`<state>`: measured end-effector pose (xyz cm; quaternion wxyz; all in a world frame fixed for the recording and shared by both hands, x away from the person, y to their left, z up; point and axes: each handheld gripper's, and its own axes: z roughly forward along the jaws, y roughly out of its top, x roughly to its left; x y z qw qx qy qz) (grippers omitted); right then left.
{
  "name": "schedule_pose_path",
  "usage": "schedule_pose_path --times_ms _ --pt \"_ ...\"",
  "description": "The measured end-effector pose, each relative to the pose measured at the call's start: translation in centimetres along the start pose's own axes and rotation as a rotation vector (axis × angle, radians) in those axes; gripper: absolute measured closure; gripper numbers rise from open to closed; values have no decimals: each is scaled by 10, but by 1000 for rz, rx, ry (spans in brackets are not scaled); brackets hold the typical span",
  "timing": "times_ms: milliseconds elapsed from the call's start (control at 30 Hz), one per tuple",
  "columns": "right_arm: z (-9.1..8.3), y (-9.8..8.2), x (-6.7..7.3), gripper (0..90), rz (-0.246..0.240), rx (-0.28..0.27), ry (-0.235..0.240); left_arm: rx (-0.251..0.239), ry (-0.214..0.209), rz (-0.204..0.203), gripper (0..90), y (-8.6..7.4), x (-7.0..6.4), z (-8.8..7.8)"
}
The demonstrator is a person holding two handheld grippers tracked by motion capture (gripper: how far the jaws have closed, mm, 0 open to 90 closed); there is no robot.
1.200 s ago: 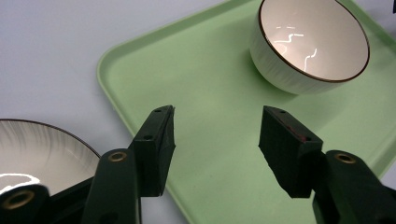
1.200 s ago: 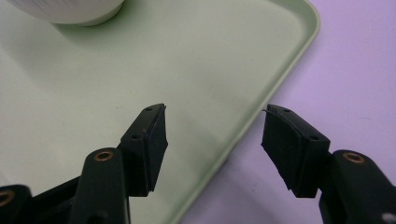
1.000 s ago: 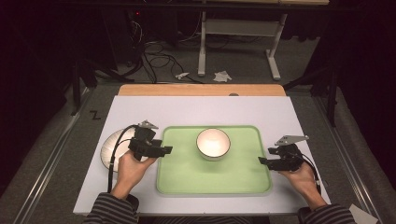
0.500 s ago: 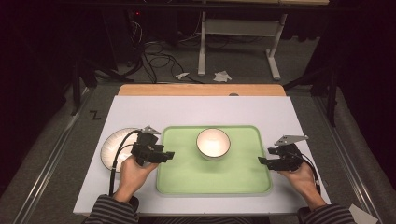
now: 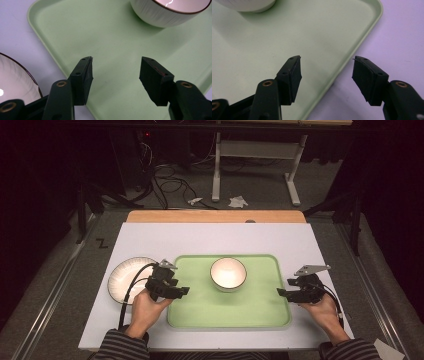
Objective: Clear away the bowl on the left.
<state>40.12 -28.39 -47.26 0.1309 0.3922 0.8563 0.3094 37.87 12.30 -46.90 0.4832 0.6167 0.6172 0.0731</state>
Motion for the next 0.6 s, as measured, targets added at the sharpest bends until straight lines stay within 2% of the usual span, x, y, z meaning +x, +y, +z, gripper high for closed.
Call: schedule_pose_path --times_ms 267,600 --pt "0 -1 1 413 -10 9 2 16 21 23 436 -7 2 4" --pt "1 0 1 414 -7 11 7 23 18 9 429 -7 3 4"
